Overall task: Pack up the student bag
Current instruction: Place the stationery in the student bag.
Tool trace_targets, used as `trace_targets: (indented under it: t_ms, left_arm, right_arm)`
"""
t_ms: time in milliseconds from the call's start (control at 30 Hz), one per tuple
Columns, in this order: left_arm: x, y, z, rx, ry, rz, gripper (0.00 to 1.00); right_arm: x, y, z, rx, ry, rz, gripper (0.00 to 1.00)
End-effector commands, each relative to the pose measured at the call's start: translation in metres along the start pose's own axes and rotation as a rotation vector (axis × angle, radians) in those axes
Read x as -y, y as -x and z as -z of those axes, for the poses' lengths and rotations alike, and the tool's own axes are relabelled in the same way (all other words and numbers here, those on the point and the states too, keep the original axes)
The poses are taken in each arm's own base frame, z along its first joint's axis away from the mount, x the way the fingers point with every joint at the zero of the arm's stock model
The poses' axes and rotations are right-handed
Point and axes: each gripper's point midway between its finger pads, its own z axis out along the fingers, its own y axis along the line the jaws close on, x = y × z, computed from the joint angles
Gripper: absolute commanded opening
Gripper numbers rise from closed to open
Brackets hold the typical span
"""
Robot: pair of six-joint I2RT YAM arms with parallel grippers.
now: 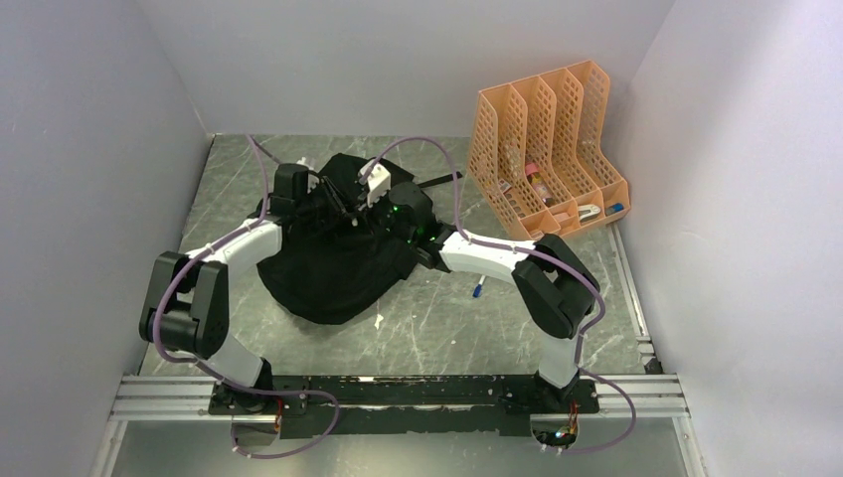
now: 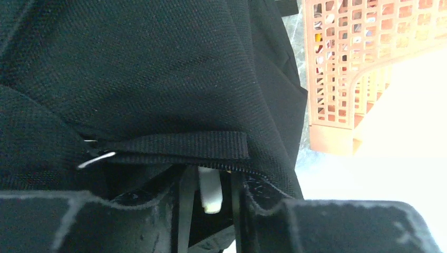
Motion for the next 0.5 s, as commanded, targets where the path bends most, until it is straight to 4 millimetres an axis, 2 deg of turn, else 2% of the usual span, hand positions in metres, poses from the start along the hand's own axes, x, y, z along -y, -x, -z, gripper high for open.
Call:
trace_targets:
  t_ms: [0, 100, 233, 333, 467]
  left_arm:
    - [0.017, 0.025, -0.001, 0.075, -0.037, -0.031, 0.39]
    - [0.015, 0.024, 0.001, 0.072, -0.029, -0.035, 0.44]
    - [0.013, 0.023, 0.007, 0.075, -0.014, -0.040, 0.46]
    - [0.013, 0.021, 0.017, 0.081, -0.008, -0.052, 0.42]
    - [0.010, 0.018, 0.034, 0.110, 0.003, -0.081, 0.34]
  right_arm:
    - [-0.009, 0.041, 0.011, 0.112, 0.040, -0.012, 0.00]
    - [-0.010, 0.040, 0.011, 0.110, 0.039, -0.013, 0.00]
    - [-0.009, 0.039, 0.010, 0.105, 0.039, -0.016, 0.00]
    - [-0.010, 0.038, 0.010, 0.100, 0.040, -0.024, 0.01]
    - [-0.008, 0.043, 0.012, 0.095, 0.027, -0.047, 0.11]
